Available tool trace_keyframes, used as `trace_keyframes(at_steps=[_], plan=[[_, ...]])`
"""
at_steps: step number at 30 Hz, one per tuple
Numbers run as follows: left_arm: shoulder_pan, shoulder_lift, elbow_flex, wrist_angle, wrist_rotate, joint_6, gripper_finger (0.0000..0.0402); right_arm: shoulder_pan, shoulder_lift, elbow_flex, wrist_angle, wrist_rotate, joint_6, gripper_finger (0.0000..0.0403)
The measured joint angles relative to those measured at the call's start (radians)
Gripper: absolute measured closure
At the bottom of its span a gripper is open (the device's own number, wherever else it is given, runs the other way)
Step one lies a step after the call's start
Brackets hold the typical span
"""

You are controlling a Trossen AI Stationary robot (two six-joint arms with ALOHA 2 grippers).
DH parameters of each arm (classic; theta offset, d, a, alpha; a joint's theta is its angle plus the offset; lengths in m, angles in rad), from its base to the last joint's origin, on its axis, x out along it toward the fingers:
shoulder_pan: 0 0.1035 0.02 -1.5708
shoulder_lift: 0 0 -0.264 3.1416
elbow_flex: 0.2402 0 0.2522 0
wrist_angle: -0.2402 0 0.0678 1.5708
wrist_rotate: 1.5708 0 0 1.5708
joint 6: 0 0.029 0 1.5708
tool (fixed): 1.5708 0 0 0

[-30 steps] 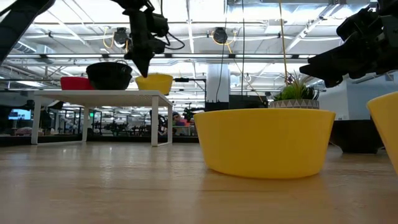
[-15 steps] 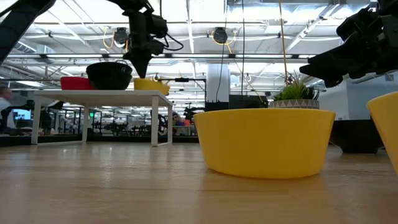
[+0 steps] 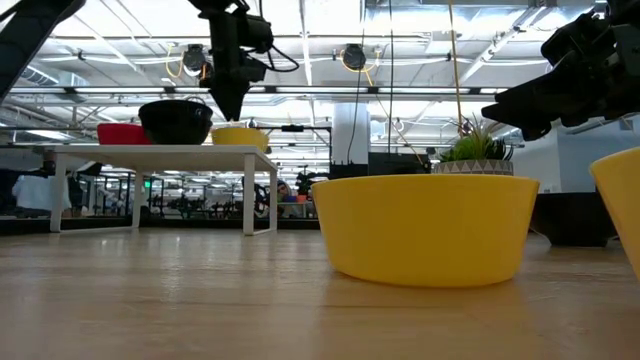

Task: Pick & Place Mini bowls
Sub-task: Stack the red bowl on top of the red bowl on the shelf

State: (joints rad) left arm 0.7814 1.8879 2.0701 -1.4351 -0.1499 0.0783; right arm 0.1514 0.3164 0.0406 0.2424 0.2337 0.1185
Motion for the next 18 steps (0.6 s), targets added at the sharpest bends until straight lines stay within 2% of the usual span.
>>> trace_keyframes(at_steps=[8, 12, 18], plan=[[-0.129, -0.08, 0.0, -0.001, 0.012, -0.032, 0.0212, 0.0, 0.0, 0.0, 0.0, 0.0, 0.0, 0.0232], [-0.248, -0.106, 0.0, 0.0, 0.073, -0.092, 0.0212, 0.0, 0.0, 0.0, 0.0, 0.0, 0.0, 0.0232], [-0.44, -0.107, 0.0, -0.017, 0.078, -0.149, 0.0226, 0.0, 0.0, 0.0, 0.031, 0.0, 0.036, 0.0231]])
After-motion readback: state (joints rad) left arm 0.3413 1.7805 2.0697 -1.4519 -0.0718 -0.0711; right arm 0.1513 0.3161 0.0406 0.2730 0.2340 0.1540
